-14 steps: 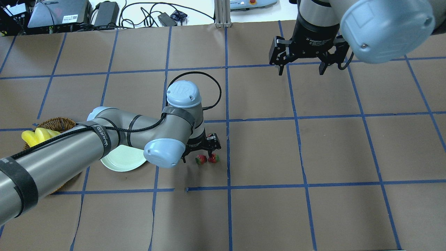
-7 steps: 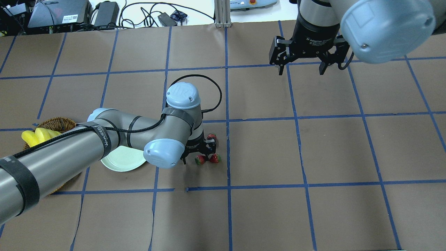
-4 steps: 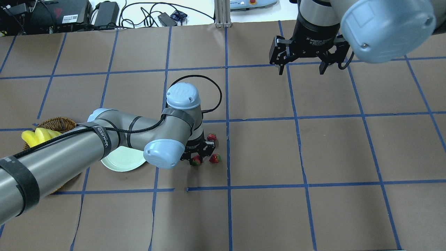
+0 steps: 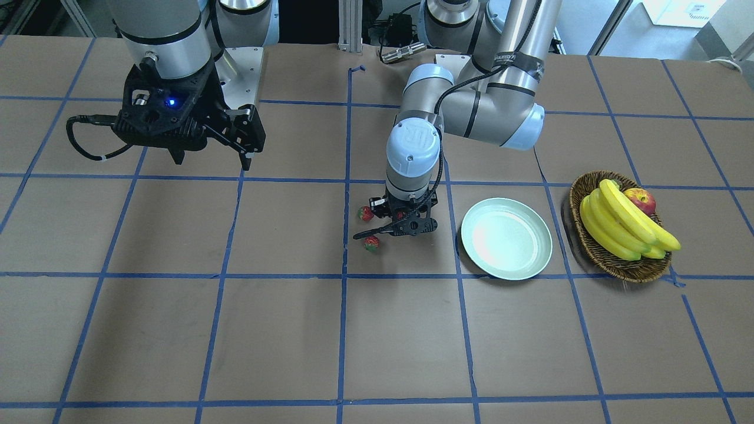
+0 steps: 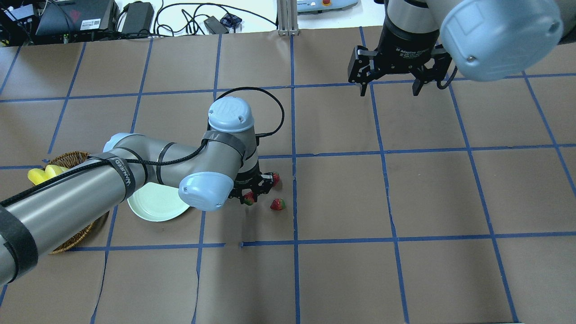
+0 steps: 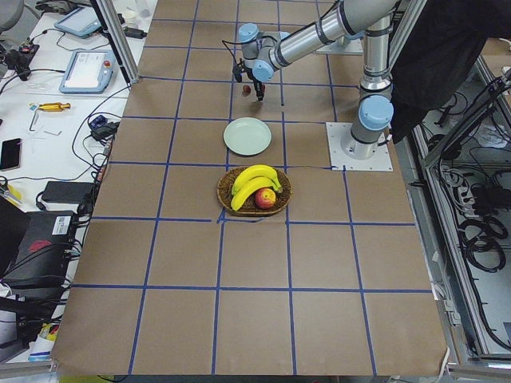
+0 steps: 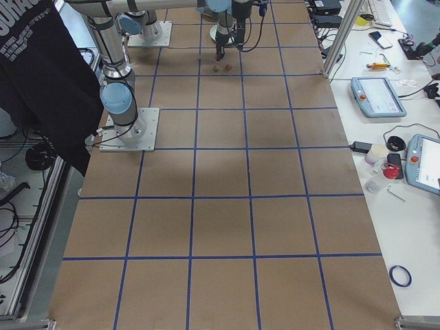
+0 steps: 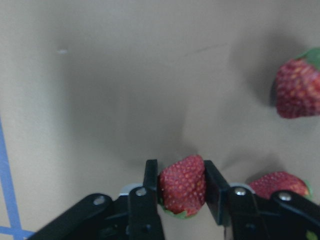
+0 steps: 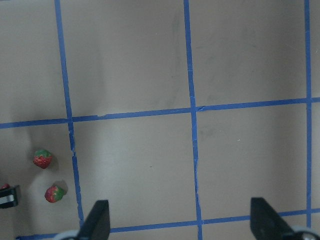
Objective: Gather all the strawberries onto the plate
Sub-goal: 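Carry the strawberry with the left gripper onto the plate and release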
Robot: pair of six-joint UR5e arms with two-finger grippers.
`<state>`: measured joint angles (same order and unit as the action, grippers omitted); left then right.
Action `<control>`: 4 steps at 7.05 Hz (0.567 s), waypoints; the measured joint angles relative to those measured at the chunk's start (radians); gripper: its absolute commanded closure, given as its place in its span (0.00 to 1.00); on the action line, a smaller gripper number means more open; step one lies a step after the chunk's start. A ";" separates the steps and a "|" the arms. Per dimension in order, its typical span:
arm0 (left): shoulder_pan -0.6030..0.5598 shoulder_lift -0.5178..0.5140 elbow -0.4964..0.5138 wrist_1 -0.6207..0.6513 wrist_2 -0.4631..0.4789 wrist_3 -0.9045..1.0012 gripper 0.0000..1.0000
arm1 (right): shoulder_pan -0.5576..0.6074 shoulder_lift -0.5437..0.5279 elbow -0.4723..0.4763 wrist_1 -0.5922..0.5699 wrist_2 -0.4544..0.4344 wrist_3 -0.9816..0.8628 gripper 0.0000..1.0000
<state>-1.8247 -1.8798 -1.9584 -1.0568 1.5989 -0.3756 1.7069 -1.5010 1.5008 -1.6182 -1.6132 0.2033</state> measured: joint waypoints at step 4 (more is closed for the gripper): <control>0.292 0.072 0.031 -0.139 0.079 0.399 0.97 | 0.000 0.001 0.000 0.000 -0.001 0.001 0.00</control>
<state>-1.5323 -1.8082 -1.9272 -1.1957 1.6775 0.0232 1.7065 -1.5003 1.5003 -1.6183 -1.6137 0.2040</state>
